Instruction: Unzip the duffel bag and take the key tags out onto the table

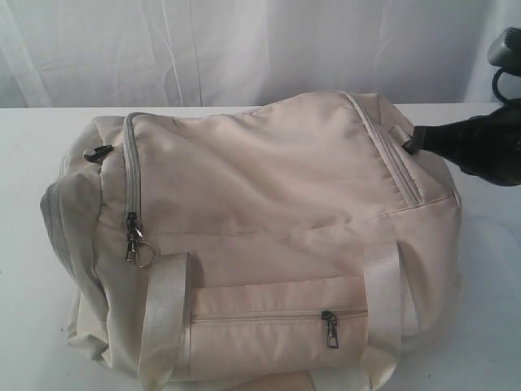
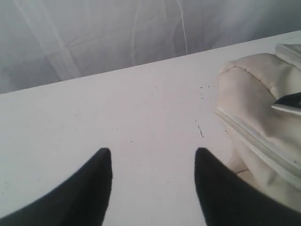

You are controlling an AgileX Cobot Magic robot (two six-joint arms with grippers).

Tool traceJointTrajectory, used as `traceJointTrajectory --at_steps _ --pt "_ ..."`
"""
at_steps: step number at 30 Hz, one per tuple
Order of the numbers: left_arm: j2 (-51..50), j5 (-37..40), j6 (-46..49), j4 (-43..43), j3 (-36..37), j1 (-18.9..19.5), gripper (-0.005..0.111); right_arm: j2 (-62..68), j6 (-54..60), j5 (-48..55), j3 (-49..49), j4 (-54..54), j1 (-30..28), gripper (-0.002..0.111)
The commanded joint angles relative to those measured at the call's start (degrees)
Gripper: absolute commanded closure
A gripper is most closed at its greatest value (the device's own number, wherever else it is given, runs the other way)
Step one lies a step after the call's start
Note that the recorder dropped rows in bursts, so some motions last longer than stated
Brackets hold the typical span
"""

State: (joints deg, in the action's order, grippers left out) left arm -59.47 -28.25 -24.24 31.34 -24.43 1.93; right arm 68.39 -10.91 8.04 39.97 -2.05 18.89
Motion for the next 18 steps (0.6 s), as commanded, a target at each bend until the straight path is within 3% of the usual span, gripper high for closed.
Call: traceJointTrajectory --at_steps 1,5,9,12,14,18 --pt "-2.4 -4.3 -2.8 0.6 -0.3 0.1 0.04 0.0 3.3 -3.4 0.4 0.4 0.1 0.104" --pt "-4.4 -9.1 -2.8 0.6 -0.3 0.1 0.04 0.2 7.5 -5.0 0.4 0.4 0.1 0.084" --pt "-6.1 -11.2 -3.4 0.6 -0.3 0.1 0.04 0.9 10.4 -7.1 0.4 0.5 0.1 0.041" --pt "-7.2 -12.6 -5.8 0.6 -0.3 0.1 0.04 2.2 12.2 -9.0 0.7 0.5 0.1 0.015" --pt "-8.1 -14.3 -6.1 0.6 -0.3 0.1 0.04 2.7 12.2 -9.4 1.2 0.5 0.1 0.009" --pt "-10.4 -17.2 -13.7 0.8 -0.4 0.1 0.04 3.7 12.2 -8.7 2.6 0.3 0.1 0.009"
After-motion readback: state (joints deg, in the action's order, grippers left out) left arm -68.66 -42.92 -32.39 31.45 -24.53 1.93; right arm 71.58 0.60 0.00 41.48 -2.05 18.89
